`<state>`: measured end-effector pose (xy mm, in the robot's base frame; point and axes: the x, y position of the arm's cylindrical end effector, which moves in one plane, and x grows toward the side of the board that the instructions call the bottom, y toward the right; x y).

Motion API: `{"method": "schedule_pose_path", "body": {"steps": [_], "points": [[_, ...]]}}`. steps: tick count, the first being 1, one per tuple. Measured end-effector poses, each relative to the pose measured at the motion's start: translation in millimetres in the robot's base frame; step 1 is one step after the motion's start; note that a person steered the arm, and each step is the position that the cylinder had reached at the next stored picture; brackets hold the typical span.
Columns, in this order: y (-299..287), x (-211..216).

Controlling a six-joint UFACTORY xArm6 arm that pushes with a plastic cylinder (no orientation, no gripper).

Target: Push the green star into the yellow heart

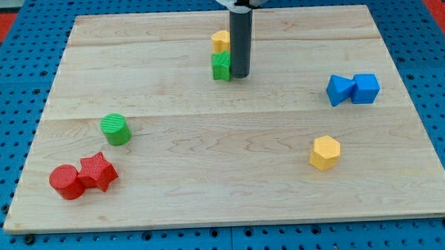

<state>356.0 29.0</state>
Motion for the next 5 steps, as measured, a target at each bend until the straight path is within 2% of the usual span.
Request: {"method": "schedule_pose_path", "body": {"steps": [3, 4, 5], "points": [[3, -27], [10, 30], [-6, 37]]}}
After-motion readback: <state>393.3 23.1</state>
